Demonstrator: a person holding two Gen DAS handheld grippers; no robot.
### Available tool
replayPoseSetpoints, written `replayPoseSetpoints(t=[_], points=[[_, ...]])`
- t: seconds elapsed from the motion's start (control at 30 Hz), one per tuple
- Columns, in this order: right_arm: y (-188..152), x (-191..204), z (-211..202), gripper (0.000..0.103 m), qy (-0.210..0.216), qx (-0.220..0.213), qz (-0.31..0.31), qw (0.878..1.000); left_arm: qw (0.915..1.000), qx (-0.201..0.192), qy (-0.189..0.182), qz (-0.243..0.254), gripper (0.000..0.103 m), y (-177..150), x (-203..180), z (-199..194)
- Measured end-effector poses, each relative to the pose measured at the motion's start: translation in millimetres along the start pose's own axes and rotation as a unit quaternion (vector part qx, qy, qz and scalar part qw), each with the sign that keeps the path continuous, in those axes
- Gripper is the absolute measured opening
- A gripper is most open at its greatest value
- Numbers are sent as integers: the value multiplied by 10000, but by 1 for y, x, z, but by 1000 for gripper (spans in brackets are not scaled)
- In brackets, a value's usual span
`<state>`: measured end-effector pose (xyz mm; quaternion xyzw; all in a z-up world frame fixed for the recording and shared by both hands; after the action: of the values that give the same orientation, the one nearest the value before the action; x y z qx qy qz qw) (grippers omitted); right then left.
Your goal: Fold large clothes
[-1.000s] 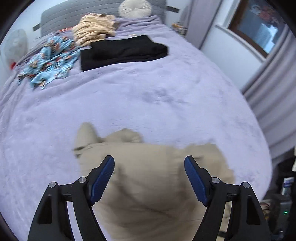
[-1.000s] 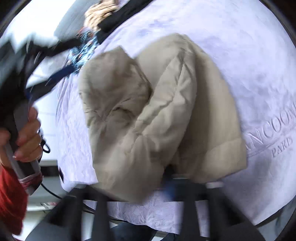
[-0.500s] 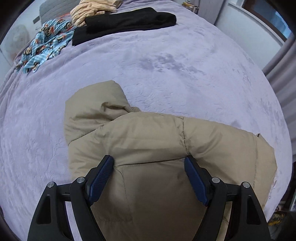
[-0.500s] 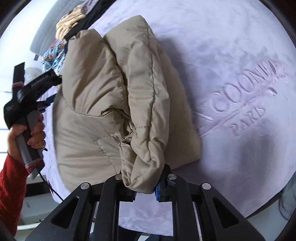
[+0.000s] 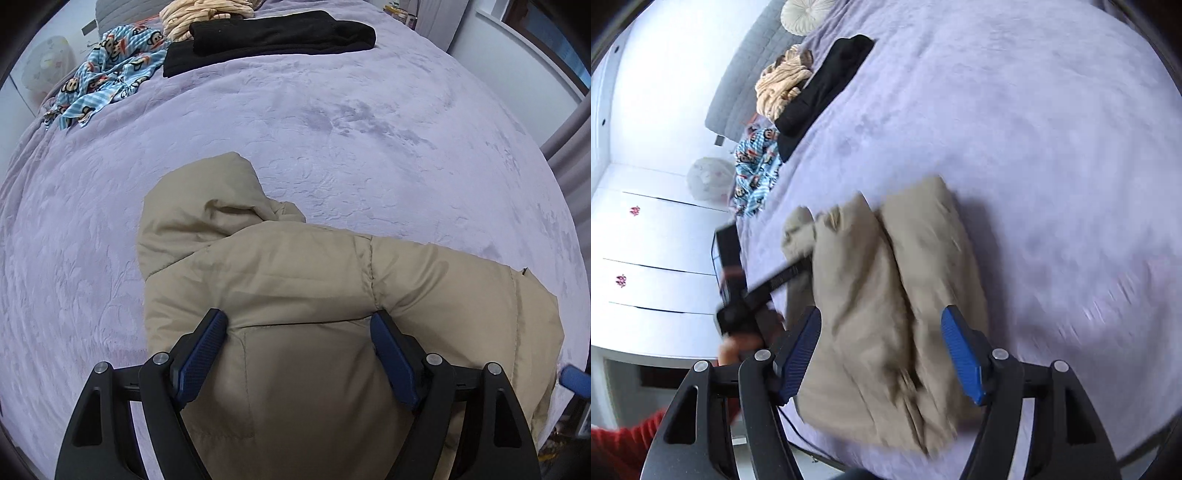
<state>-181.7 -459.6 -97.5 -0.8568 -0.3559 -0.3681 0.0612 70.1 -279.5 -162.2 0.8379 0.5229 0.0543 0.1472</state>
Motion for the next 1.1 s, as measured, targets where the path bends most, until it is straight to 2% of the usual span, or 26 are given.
replayPoseSetpoints(t=[0.1, 0.13, 0.17, 0.2, 0.27, 0.37, 0.73, 0.9, 0.97, 1.1], points=[[37, 4, 48, 71, 380, 366, 480, 9975, 10000, 28, 23, -14, 82, 0, 2, -1], [41, 5, 64, 66, 321, 502, 558, 9967, 10000, 31, 48, -19, 82, 0, 3, -1], [43, 5, 81, 41, -71, 615, 474, 9970, 10000, 30, 69, -13, 82, 0, 3, -1], [42, 1, 92, 34, -408, 699, 302, 9963, 10000, 34, 79, 8, 82, 0, 3, -1], [34, -8, 101, 29, -629, 745, 211, 9950, 9999, 71, 123, 91, 82, 0, 2, -3], [24, -19, 95, 29, -631, 715, 289, 9950, 9997, 114, 151, 154, 82, -3, 3, -12], [23, -17, 92, 29, -856, 714, 98, 9937, 9992, 291, 267, -28, 82, -26, 21, -48], [18, -4, 86, 33, -1303, 686, -334, 9885, 9991, 345, 227, -77, 82, -35, 28, -56], [14, 2, 83, 34, -1451, 679, -534, 9856, 9992, 321, 237, -88, 101, -39, 32, -60], [3, 7, 70, 38, -1599, 603, -587, 9835, 9995, 277, 141, -83, 103, -50, 41, -64]])
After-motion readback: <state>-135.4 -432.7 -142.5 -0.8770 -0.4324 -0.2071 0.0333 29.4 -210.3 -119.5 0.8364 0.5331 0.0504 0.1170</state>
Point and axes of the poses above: each gripper's, at about its wrist camera, not at the fingertips, and z roughly the way its jaws point, x to its left, y to its top, the point moved 3 cm from there along z, roughly the way its jaws point
